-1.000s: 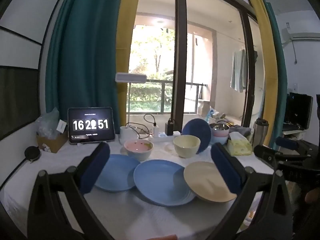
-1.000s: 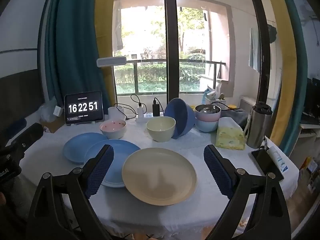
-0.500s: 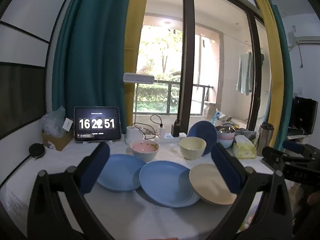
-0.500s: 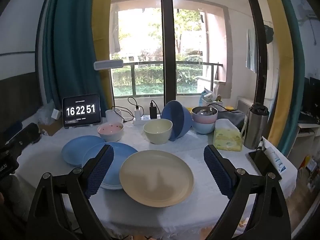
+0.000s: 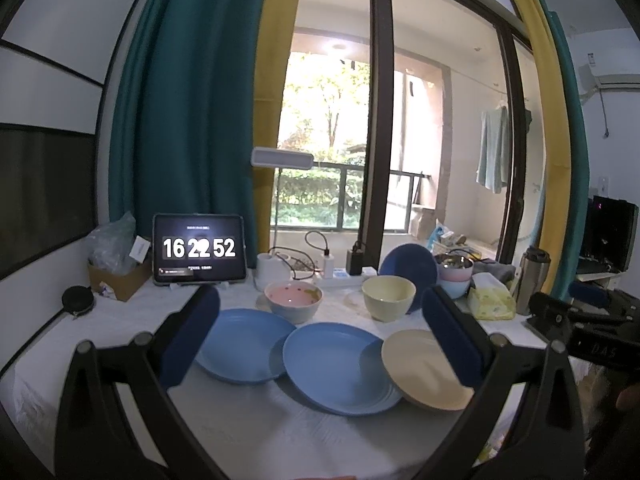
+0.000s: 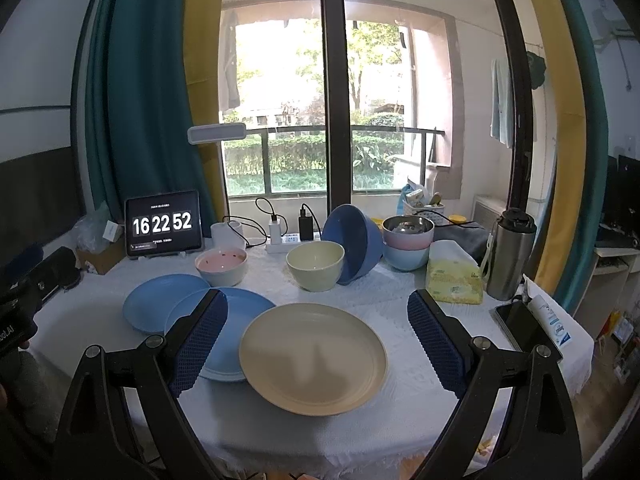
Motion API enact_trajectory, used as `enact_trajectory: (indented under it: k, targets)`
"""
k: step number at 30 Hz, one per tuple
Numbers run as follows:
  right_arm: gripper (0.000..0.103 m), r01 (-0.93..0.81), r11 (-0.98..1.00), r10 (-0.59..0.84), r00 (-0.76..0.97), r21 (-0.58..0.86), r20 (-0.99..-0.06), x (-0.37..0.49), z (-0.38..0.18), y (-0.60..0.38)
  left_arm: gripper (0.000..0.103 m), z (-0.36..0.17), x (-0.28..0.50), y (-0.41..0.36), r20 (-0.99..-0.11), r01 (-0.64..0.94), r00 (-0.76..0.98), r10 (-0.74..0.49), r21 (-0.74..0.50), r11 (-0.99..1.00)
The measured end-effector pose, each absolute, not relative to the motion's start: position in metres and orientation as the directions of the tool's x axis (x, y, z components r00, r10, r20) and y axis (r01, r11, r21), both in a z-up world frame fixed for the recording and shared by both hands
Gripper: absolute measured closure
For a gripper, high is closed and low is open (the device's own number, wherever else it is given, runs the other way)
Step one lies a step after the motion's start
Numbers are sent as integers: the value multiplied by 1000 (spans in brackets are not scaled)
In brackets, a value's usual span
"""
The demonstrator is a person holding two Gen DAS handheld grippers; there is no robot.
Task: Organize plates and bowls
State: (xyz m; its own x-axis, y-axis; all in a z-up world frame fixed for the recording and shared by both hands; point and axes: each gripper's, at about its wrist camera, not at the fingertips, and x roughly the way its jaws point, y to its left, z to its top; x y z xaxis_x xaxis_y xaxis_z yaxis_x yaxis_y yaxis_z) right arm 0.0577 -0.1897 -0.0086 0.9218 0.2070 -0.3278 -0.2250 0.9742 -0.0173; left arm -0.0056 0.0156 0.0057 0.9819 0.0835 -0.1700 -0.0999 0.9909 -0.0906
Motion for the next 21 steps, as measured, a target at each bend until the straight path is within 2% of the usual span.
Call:
enact_trajectory:
  k: [21]
  targets:
    - [9,-220,976,204,919,-10,-337,56,-11,-191,1,5,-7,18,-175,-106,981,89,-91,990]
